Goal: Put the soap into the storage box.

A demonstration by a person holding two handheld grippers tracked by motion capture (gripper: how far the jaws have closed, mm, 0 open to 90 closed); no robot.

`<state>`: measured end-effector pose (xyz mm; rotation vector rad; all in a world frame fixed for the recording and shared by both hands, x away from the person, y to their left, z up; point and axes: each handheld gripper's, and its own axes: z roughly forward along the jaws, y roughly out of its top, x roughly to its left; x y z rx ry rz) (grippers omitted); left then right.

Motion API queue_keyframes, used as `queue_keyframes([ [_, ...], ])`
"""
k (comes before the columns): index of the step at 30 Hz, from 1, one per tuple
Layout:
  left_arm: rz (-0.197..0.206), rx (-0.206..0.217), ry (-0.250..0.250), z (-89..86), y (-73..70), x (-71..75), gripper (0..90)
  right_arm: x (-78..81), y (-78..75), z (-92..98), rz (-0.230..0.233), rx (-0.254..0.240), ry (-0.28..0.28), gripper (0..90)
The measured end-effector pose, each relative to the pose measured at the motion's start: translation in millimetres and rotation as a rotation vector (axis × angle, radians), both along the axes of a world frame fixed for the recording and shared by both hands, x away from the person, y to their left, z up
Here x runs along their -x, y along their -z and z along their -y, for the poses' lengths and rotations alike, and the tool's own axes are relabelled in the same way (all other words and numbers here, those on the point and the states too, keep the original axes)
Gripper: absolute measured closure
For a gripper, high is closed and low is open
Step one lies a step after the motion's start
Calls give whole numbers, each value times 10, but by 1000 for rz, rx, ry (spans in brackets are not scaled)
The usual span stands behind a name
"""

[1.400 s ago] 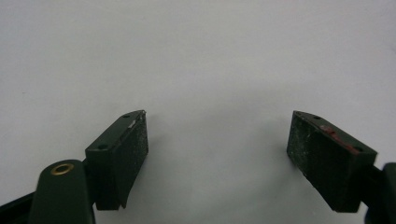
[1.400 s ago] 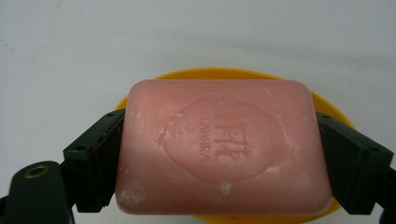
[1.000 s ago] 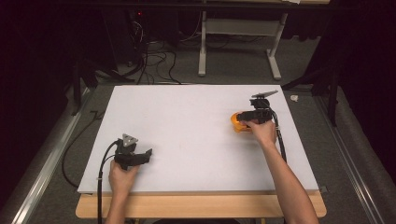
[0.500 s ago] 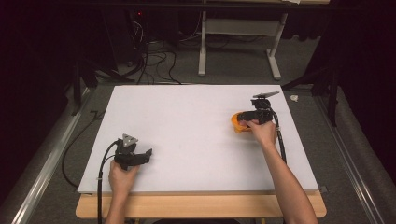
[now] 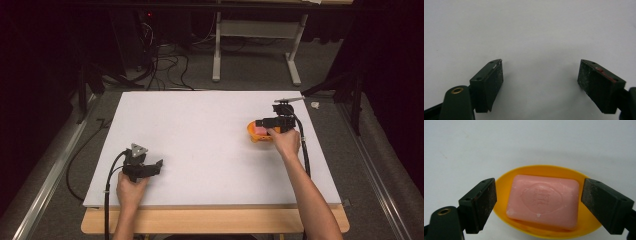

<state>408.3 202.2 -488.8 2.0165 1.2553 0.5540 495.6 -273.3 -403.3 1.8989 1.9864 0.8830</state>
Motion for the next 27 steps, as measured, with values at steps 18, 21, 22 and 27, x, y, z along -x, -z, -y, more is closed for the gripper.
queue_keyframes([
  [18, -1, 2, 0, -2, 1, -3, 210, 271, -286, -89, 121, 29, -102, 144],
  [21, -2, 3, 0, -2, 1, -3, 210, 314, -311, -82, 124, 48, -113, 140],
  [22, 0, 3, -1, -2, 2, -3, 210, 326, -318, -76, 124, 46, -116, 140],
  [27, -1, 2, 0, -2, 1, -2, 210, 463, -338, -25, 179, 21, -129, 145],
])
